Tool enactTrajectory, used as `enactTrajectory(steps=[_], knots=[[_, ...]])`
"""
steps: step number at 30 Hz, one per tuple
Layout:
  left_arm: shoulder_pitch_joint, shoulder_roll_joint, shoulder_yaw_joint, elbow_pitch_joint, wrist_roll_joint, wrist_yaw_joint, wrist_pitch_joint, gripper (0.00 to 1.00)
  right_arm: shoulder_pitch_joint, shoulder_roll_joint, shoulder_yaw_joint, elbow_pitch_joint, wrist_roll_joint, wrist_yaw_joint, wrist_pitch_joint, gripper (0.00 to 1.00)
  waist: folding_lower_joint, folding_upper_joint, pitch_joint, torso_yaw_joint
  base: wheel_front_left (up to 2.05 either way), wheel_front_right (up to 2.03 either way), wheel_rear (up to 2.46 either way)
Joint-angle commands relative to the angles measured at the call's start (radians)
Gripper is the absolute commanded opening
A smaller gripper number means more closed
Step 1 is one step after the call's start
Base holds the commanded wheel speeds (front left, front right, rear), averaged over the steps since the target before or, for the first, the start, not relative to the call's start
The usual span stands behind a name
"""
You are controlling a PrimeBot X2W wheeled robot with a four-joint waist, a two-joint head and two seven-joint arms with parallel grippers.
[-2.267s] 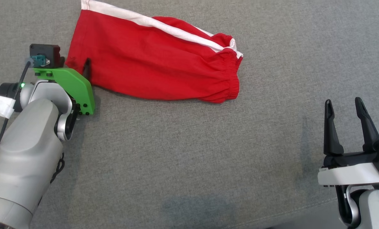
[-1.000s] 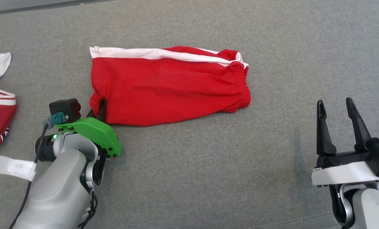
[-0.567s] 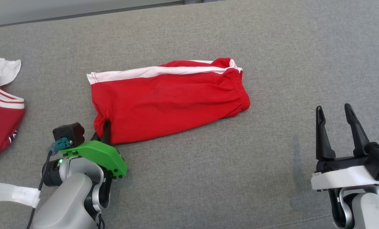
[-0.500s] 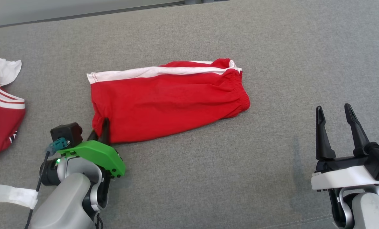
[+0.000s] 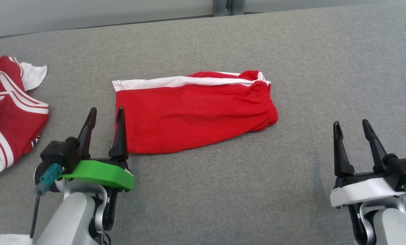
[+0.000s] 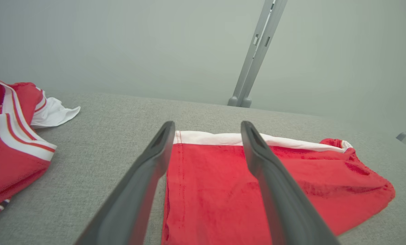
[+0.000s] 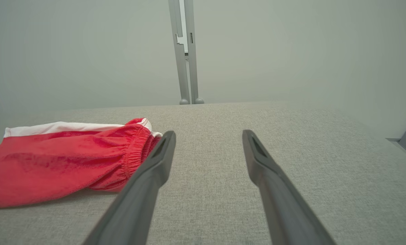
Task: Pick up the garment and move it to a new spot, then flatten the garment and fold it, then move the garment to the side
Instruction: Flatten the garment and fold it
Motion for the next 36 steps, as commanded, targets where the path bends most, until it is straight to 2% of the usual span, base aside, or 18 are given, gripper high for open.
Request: enactTrajectory(steps=[1, 6, 9, 12, 20, 36], knots=[[0.04, -0.015, 0.03, -0.026, 0.045, -0.023, -0.003, 1.0, -0.014, -0.002, -0.003, 0.008, -0.001, -0.001, 0.005, 1.0, 0.0, 0.0, -0.022, 0.022, 0.0, 0.0, 0.0], [0.127, -0.089, 0.121, -0.099, 0.167, -0.113, -0.002, 1.0, -0.027, -0.002, -0.023, 0.036, -0.003, -0.001, 0.018, 1.0, 0.0, 0.0, -0.053, 0.067, 0.0, 0.0, 0.0], [0.169, -0.123, 0.151, -0.093, 0.203, -0.172, -0.002, 1.0, -0.021, -0.002, -0.03, 0.047, -0.02, -0.001, 0.025, 1.0, 0.0, 0.0, -0.076, 0.097, 0.0, 0.0, 0.0], [0.205, -0.146, 0.172, -0.083, 0.246, -0.206, -0.002, 1.0, -0.005, -0.002, -0.035, 0.05, -0.036, -0.001, 0.037, 1.0, 0.0, 0.0, -0.097, 0.123, 0.0, 0.0, 0.0], [0.273, -0.156, 0.217, -0.034, 0.352, -0.213, -0.002, 1.0, 0.037, -0.002, -0.032, 0.042, -0.099, -0.001, 0.063, 1.0, 0.0, 0.0, -0.138, 0.163, 0.0, 0.0, 0.0], [0.341, -0.123, 0.267, 0.008, 0.413, -0.225, -0.002, 1.0, 0.127, -0.002, -0.03, 0.045, -0.193, -0.001, 0.08, 1.0, 0.0, 0.0, -0.196, 0.159, 0.0, 0.0, 0.0]])
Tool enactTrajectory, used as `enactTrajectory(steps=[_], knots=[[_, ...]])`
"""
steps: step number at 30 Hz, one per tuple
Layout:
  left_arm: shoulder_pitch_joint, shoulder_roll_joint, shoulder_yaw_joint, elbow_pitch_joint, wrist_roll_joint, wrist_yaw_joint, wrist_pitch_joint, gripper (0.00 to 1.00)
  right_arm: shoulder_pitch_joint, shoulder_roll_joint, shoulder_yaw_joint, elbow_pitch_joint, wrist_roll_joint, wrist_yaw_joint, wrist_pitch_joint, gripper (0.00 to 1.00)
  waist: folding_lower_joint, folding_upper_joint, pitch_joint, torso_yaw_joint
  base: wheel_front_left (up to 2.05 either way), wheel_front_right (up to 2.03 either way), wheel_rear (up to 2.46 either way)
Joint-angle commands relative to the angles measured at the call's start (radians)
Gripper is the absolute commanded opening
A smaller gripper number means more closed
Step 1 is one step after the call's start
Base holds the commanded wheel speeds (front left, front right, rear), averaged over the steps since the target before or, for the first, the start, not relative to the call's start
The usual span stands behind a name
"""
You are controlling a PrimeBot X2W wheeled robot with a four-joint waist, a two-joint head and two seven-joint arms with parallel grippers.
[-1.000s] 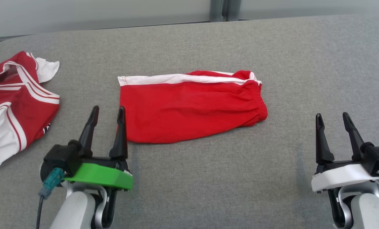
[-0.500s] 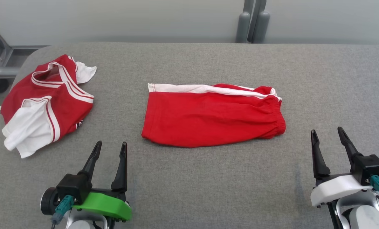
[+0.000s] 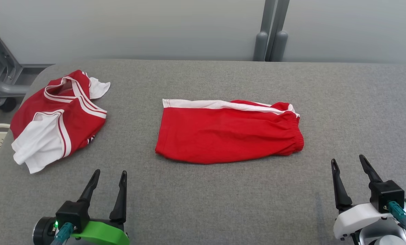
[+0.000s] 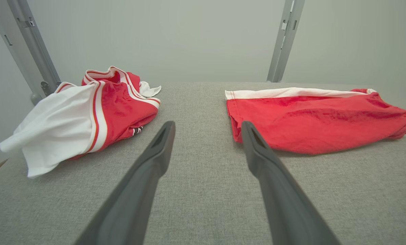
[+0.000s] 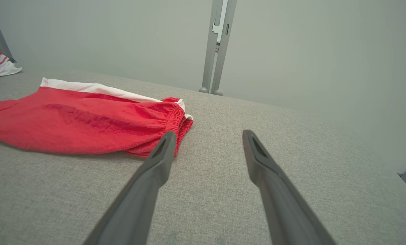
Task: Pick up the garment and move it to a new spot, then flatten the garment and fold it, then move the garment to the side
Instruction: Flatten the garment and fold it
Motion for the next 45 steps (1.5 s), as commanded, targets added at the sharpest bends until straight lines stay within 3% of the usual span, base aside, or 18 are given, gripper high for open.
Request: enactTrajectory(steps=[1, 25, 30, 36, 41, 45], knots=[[0.005, 0.003, 0.006, 0.002, 0.007, 0.006, 0.0, 1.0, 0.013, -0.003, 0.001, -0.003, -0.01, -0.001, 0.005, 1.0, 0.0, 0.0, -0.001, 0.0, 0.0, 0.0, 0.0], [-0.011, -0.019, 0.03, -0.003, -0.004, -0.019, 0.0, 1.0, -0.008, -0.002, -0.018, -0.003, 0.013, -0.001, 0.067, 1.0, 0.0, 0.0, 0.015, 0.002, 0.0, 0.0, 0.0], [-0.022, -0.025, 0.038, -0.017, -0.001, -0.017, 0.0, 1.0, -0.118, -0.006, 0.036, -0.011, 0.018, -0.002, 0.286, 1.0, 0.0, 0.0, 0.044, -0.019, 0.0, 0.0, 0.0], [-0.041, -0.04, 0.034, -0.017, 0.005, -0.021, 0.0, 1.0, -0.328, -0.002, 0.05, -0.027, 0.044, -0.001, 0.645, 1.0, 0.0, 0.0, 0.078, -0.026, 0.0, 0.0, 0.0], [-0.057, -0.044, 0.014, 0.004, -0.002, -0.031, 0.0, 1.0, -0.467, -0.002, 0.106, 0.037, 0.069, -0.001, 0.988, 1.0, 0.0, 0.0, 0.111, -0.026, 0.0, 0.0, 0.0], [-0.079, -0.05, 0.004, 0.007, -0.001, -0.037, 0.0, 1.0, -0.569, -0.003, 0.091, 0.068, 0.107, -0.001, 1.125, 1.0, 0.0, 0.0, 0.145, -0.011, 0.0, 0.0, 0.0]])
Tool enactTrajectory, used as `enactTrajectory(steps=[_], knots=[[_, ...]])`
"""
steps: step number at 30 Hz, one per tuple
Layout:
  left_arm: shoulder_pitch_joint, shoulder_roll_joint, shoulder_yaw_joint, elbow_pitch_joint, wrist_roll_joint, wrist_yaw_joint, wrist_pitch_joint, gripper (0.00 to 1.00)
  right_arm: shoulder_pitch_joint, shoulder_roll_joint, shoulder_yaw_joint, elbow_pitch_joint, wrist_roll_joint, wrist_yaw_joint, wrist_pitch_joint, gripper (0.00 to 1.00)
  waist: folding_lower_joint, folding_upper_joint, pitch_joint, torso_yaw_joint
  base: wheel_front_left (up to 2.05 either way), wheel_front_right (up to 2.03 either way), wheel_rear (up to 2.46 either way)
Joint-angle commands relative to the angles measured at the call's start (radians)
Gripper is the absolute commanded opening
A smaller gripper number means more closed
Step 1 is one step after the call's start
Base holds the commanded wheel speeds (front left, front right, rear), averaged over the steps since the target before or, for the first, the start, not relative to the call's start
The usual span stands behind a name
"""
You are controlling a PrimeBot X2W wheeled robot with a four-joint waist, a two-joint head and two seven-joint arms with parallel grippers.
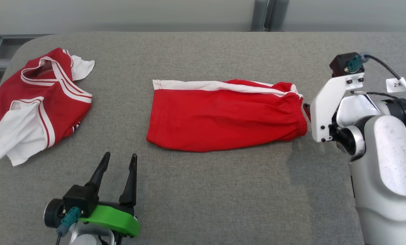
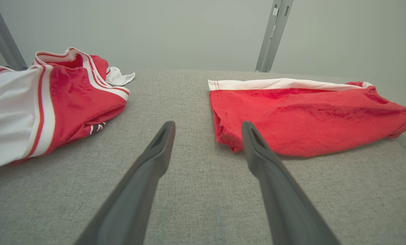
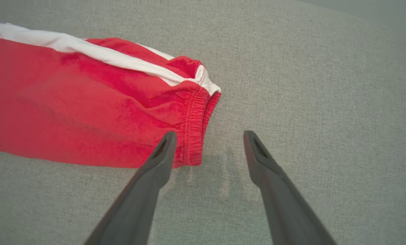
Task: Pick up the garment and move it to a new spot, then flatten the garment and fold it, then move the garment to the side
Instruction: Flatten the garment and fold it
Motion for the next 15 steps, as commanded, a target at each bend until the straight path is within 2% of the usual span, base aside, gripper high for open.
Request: enactTrajectory(steps=[1, 6, 15], knots=[[-0.021, -0.005, -0.006, 0.004, -0.004, -0.005, 0.0, 1.0, -0.018, -0.003, -0.016, 0.019, 0.008, -0.001, 0.022, 1.0, 0.0, 0.0, 0.027, 0.016, 0.0, 0.0, 0.0], [-0.051, -0.012, -0.026, 0.015, -0.004, -0.012, 0.0, 1.0, -0.096, -0.003, -0.08, 0.072, 0.018, -0.001, 0.07, 1.0, 0.0, 0.0, 0.062, 0.04, 0.0, 0.0, 0.0], [-0.085, -0.019, -0.032, 0.02, -0.004, -0.017, 0.0, 1.0, -0.138, -0.003, -0.121, 0.201, 0.043, -0.001, 0.049, 1.0, 0.0, 0.0, 0.112, 0.058, 0.0, 0.0, 0.0]])
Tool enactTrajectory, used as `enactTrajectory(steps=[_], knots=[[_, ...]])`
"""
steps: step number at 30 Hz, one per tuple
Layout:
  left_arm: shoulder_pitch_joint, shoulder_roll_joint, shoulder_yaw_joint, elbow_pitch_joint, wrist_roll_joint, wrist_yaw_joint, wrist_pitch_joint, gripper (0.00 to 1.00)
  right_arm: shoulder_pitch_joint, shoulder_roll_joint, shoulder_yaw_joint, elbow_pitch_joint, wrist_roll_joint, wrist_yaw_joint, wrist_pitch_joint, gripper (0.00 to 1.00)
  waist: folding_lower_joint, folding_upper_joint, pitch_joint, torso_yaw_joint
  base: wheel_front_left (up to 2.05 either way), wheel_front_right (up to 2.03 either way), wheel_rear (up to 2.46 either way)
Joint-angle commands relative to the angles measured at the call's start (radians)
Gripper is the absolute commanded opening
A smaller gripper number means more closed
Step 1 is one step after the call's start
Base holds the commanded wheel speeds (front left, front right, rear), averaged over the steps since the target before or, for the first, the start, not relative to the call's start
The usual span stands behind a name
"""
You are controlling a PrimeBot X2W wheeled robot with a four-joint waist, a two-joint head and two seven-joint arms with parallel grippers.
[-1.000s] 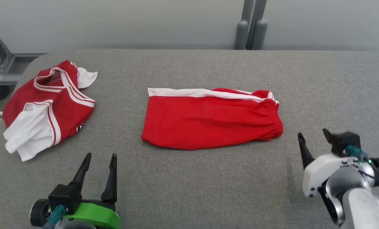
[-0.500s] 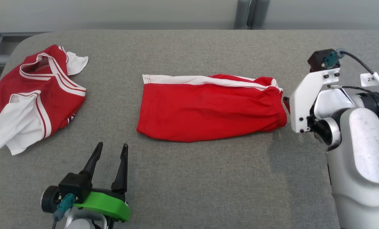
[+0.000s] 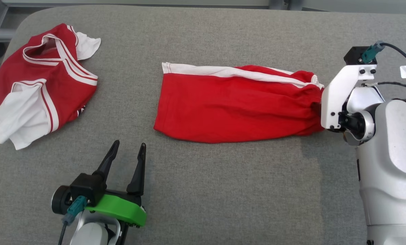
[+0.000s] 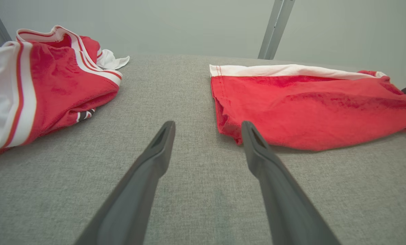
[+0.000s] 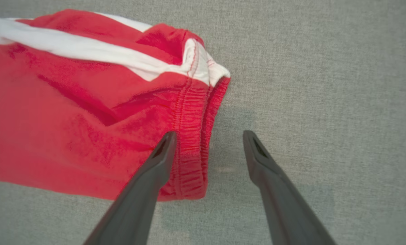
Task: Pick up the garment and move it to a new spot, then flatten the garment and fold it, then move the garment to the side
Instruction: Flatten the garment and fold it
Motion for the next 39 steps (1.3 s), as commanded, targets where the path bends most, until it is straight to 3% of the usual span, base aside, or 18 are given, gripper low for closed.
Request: enactTrajectory(steps=[1, 23, 25, 26, 27, 39], knots=[[-0.019, -0.001, 0.01, -0.005, 0.0, -0.001, 0.0, 1.0, -0.005, -0.003, -0.004, 0.021, 0.002, -0.001, -0.015, 1.0, 0.0, 0.0, 0.017, 0.007, 0.0, 0.0, 0.0], [-0.029, -0.018, 0.003, 0.006, 0.011, -0.007, 0.0, 1.0, -0.073, 0.002, -0.062, 0.28, 0.001, -0.001, -0.102, 1.0, 0.0, 0.0, 0.038, 0.066, 0.0, 0.0, 0.0], [-0.027, -0.019, 0.001, 0.007, 0.01, -0.008, 0.0, 1.0, -0.083, 0.002, -0.065, 0.292, -0.006, -0.001, -0.114, 0.41, 0.0, 0.0, 0.038, 0.07, 0.0, 0.0, 0.0], [-0.025, -0.019, 0.0, 0.008, 0.009, -0.008, 0.0, 1.0, -0.088, 0.002, -0.063, 0.295, -0.009, -0.001, -0.124, 0.17, 0.0, 0.0, 0.038, 0.072, 0.0, 0.0, 0.0], [-0.023, -0.019, -0.001, 0.008, 0.008, -0.008, 0.0, 1.0, -0.092, 0.001, -0.065, 0.298, -0.013, -0.001, -0.134, 0.0, 0.0, 0.0, 0.038, 0.073, 0.0, 0.0, 0.0], [-0.001, -0.012, 0.01, 0.007, 0.009, -0.008, 0.0, 1.0, -0.101, -0.007, -0.163, 0.281, -0.178, -0.002, -0.152, 0.0, 0.0, 0.0, 0.016, 0.058, 0.0, 0.0, 0.0]])
